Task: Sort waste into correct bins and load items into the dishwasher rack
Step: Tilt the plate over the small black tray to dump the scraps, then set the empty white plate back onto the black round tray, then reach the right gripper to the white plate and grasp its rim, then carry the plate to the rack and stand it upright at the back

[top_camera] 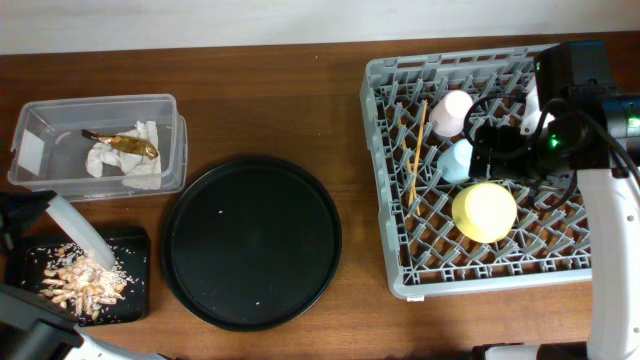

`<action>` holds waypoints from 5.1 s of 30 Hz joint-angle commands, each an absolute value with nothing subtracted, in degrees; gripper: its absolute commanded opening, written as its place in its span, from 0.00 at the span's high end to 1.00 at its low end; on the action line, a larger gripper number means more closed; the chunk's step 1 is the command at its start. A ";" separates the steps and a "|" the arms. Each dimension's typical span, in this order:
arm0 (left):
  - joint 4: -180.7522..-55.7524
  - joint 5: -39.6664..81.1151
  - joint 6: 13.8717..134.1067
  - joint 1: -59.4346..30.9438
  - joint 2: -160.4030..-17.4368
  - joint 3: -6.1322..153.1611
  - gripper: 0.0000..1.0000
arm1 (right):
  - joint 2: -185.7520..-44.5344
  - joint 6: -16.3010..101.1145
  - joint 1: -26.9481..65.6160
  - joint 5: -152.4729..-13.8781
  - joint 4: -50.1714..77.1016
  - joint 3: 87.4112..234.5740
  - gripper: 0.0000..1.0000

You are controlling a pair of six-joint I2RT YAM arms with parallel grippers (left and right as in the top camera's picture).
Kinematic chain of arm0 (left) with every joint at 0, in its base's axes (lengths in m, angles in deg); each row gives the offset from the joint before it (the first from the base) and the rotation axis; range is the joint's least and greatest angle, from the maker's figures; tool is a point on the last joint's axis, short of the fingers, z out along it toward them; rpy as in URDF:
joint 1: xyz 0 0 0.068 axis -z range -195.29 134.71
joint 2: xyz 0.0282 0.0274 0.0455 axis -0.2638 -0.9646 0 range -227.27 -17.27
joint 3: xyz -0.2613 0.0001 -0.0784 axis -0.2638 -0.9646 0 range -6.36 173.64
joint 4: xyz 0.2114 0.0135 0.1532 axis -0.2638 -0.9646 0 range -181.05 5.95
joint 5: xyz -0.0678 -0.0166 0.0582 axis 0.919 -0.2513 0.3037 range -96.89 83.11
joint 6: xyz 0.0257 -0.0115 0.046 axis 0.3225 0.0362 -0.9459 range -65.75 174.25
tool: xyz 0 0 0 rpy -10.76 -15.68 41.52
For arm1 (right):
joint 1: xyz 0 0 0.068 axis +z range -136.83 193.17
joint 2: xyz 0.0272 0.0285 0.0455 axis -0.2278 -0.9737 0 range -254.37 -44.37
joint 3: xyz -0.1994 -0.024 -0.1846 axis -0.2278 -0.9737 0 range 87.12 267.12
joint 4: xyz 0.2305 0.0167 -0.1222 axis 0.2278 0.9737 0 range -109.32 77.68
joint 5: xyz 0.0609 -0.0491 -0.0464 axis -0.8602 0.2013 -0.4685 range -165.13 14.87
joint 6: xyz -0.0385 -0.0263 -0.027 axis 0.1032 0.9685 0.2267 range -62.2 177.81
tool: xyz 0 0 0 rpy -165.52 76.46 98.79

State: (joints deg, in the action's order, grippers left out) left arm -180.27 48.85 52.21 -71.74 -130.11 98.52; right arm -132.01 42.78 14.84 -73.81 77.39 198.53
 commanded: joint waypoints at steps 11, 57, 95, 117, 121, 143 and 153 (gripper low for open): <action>-179.33 58.27 46.57 -72.79 -130.59 97.91 0.99 | -131.26 42.28 14.60 -72.94 77.39 198.38 0.02; -148.14 -15.38 95.84 18.84 -114.26 73.34 0.99 | -131.52 42.28 14.60 -72.96 77.39 198.38 0.01; -178.41 -18.73 86.94 -33.71 -108.60 101.88 0.01 | -131.85 42.25 14.60 -72.96 77.30 198.38 0.02; -178.41 -18.73 86.94 -33.88 -108.60 101.91 0.01 | -152.18 30.71 51.30 -94.95 41.45 179.23 0.44; -178.41 -18.73 86.94 -33.88 -108.60 101.91 0.01 | -159.85 25.12 54.56 -92.13 39.09 179.23 0.45; -178.41 -18.73 86.94 -33.88 -108.60 101.88 0.01 | -167.68 21.23 55.56 -87.32 34.79 174.40 0.89; -178.41 -18.73 86.94 -33.88 -108.60 101.88 0.01 | -162.39 21.10 47.02 -75.73 54.35 192.02 0.96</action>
